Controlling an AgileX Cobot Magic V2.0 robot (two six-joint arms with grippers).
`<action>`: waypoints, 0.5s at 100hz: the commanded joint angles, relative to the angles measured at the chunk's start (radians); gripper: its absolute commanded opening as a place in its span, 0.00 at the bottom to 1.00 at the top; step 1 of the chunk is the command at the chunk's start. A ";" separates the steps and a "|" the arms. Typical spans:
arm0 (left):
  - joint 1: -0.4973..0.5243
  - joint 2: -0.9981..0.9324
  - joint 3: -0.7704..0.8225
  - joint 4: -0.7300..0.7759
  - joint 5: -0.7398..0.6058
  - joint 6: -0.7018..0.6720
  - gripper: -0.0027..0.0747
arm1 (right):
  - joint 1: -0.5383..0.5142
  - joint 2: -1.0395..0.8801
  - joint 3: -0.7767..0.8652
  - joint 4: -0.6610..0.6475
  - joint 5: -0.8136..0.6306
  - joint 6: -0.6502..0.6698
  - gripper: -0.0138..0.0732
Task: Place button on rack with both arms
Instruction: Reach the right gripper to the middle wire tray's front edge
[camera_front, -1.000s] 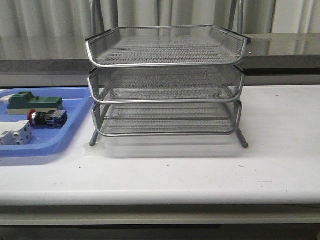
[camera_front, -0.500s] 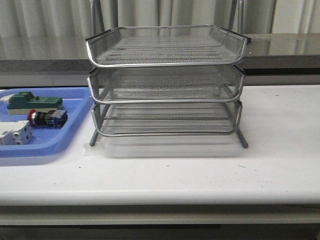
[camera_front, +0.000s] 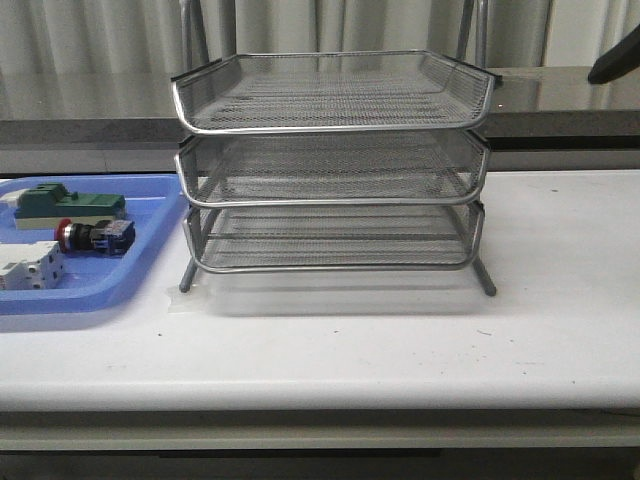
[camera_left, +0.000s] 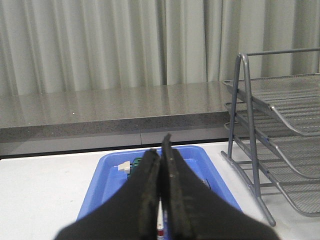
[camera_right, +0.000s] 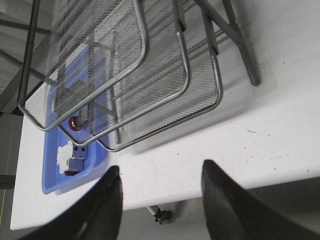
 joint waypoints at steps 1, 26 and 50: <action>0.002 -0.031 0.044 -0.003 -0.084 -0.008 0.01 | -0.007 0.052 -0.050 0.086 -0.053 -0.066 0.56; 0.002 -0.031 0.044 -0.003 -0.084 -0.008 0.01 | 0.020 0.262 -0.147 0.218 -0.054 -0.258 0.56; 0.002 -0.031 0.044 -0.003 -0.084 -0.008 0.01 | 0.022 0.432 -0.239 0.234 -0.056 -0.293 0.56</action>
